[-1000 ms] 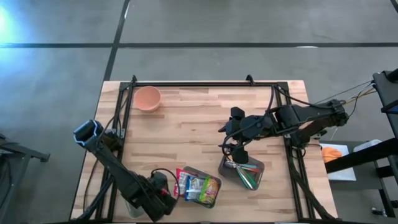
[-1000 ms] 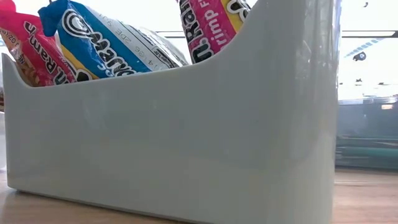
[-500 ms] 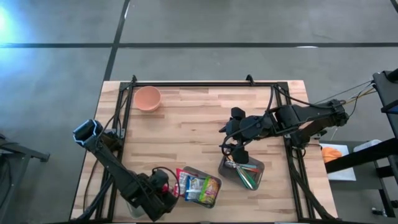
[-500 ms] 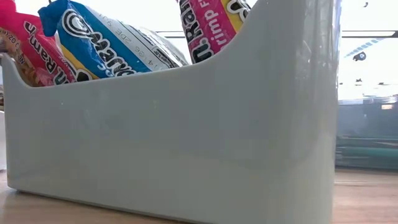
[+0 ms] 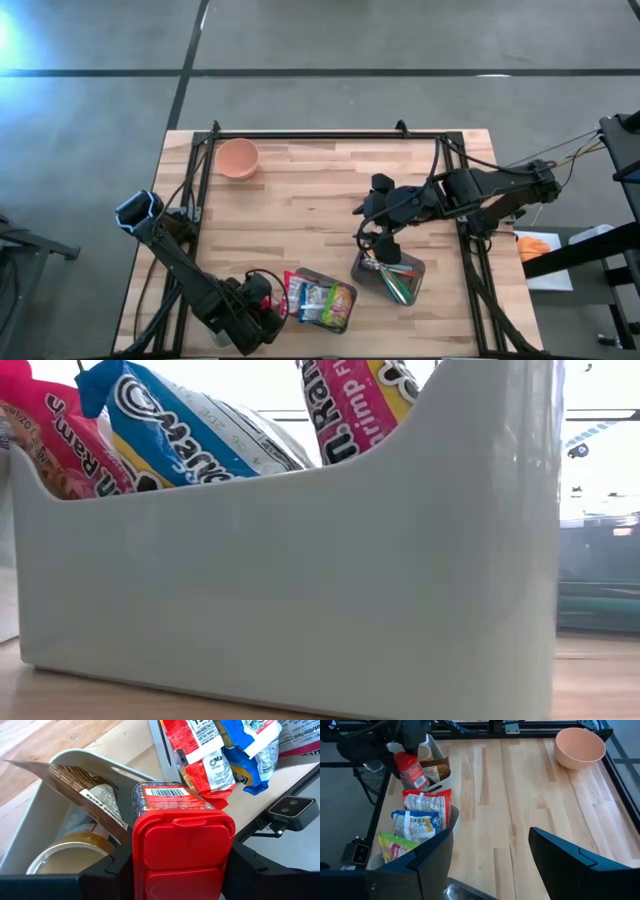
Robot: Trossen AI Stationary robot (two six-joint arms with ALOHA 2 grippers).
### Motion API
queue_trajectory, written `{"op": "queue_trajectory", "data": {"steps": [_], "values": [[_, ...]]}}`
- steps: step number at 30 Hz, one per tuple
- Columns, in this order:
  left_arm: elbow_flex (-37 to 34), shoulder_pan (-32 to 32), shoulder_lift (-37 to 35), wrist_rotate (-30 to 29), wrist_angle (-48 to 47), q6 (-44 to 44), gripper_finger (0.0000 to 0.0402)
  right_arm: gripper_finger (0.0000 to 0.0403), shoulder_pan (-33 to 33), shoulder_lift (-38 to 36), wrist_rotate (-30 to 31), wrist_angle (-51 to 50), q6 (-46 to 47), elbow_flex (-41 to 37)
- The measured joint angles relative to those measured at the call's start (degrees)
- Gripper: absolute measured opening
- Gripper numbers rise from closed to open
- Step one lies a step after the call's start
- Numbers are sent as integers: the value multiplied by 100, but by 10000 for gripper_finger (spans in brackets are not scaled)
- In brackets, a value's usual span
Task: Pick & Place Food Item
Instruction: Put the red seasoning into the left gray bin
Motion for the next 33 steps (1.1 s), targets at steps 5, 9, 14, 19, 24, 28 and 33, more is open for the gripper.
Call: {"op": "queue_trajectory", "data": {"steps": [5,9,14,19,24,28,33], "values": [[-25,-9,-4,100,23,125,202,256,0,0,-19,0,15,-3],[-56,-11,0,168,98,150,202,256,0,0,-19,0,25,-11],[-58,-30,4,267,108,286,202,256,0,0,-19,0,46,-11],[-62,-45,7,327,114,304,202,256,0,0,-19,0,44,-11],[-62,-59,7,310,108,341,202,256,0,0,-19,0,44,-11],[-72,-83,17,26,142,439,202,256,0,0,-19,0,44,-11],[-73,-79,59,-63,161,680,202,256,0,0,-19,0,44,-11]]}}
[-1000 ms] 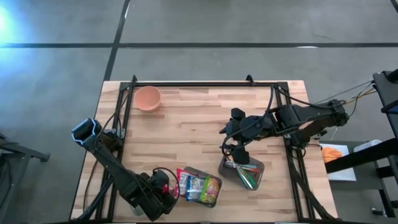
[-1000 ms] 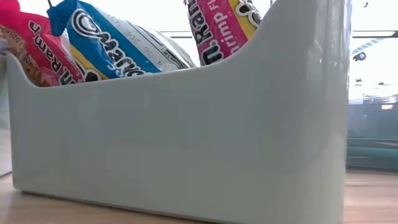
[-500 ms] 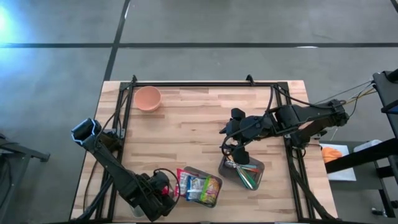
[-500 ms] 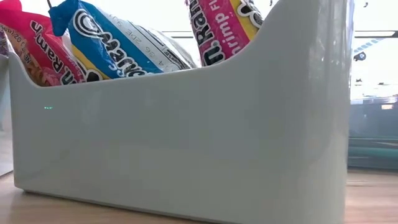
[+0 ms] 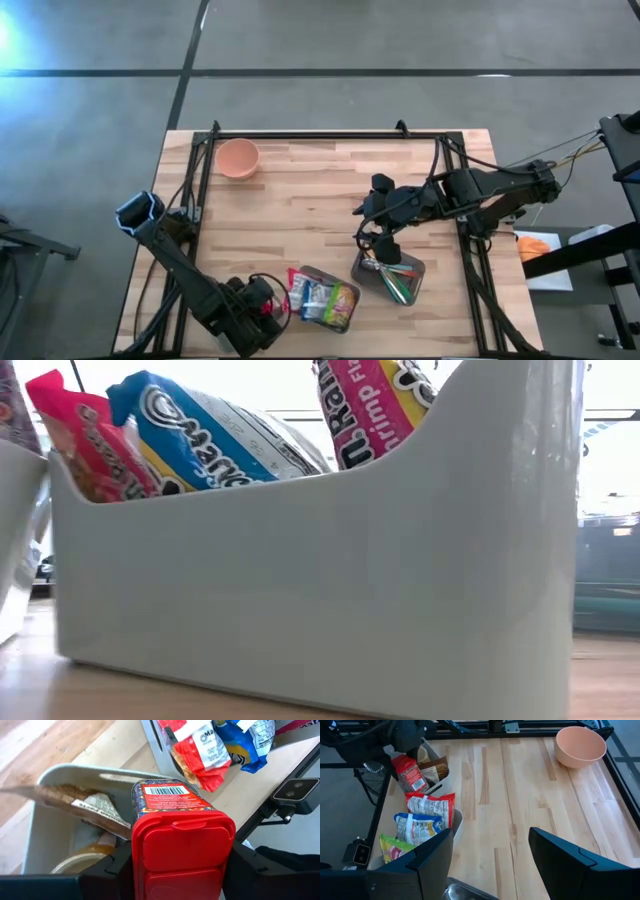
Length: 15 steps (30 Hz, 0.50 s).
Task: Pick & Place Food Item
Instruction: Put the red seasoning into the left gray bin
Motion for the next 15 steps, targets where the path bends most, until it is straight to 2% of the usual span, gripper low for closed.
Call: {"op": "queue_trajectory", "data": {"steps": [15], "values": [[-124,11,24,519,111,182,202,256,0,0,0,2,44,0]]}}
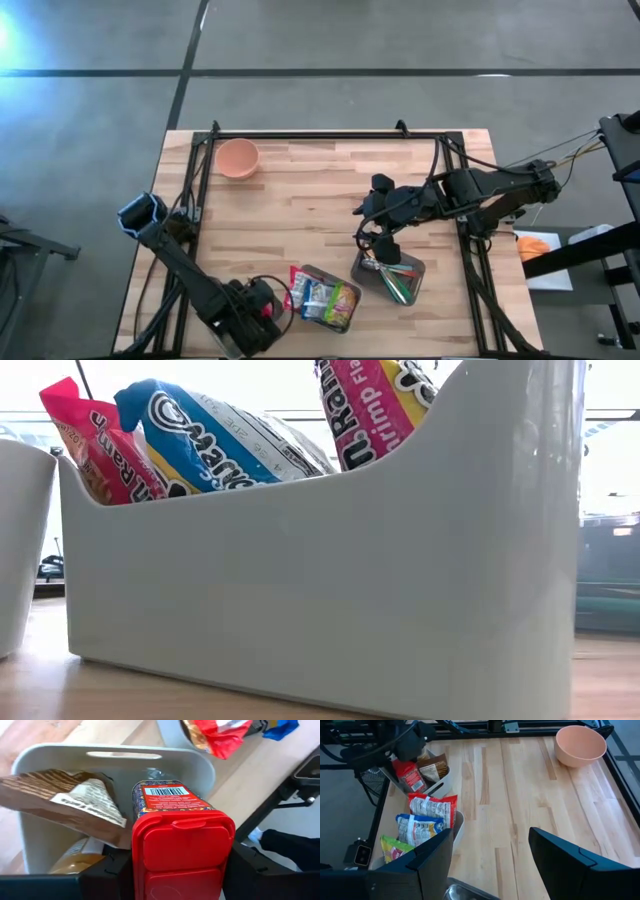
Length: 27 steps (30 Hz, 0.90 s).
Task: Pick & Place Food Item
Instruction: Put the red seasoning into the left gray bin
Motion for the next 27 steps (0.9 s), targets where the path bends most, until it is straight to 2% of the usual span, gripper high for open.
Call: {"op": "queue_trajectory", "data": {"steps": [27], "values": [[-301,22,-17,-88,448,67,202,256,0,0,0,9,107,0]]}}
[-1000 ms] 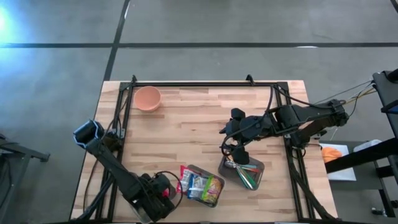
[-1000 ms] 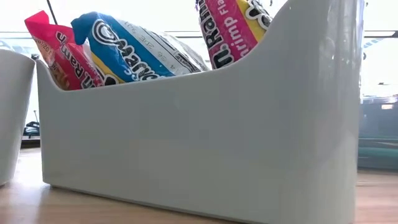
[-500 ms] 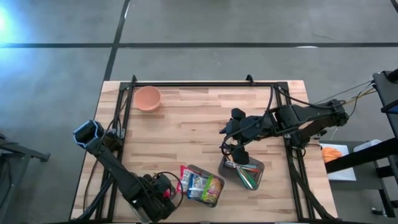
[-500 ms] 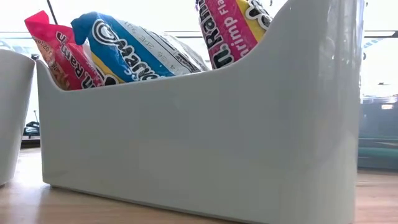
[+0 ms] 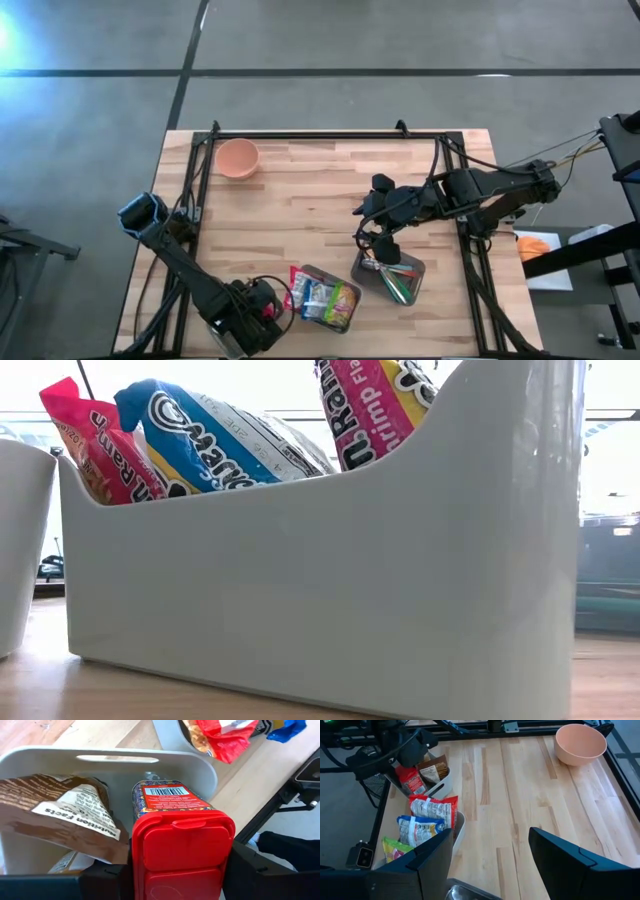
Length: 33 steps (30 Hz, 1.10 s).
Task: Pick & Place Food Item
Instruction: Put the red seasoning into the left gray bin, then return to home position
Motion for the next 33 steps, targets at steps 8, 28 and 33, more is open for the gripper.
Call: {"op": "queue_trajectory", "data": {"steps": [8,28,33], "values": [[-76,49,8,4,84,136,202,256,0,2,2,2,40,0],[-73,172,23,52,294,11,329,256,0,2,2,11,107,0],[-68,188,-88,70,353,-51,329,256,-1,2,2,13,151,0]]}}
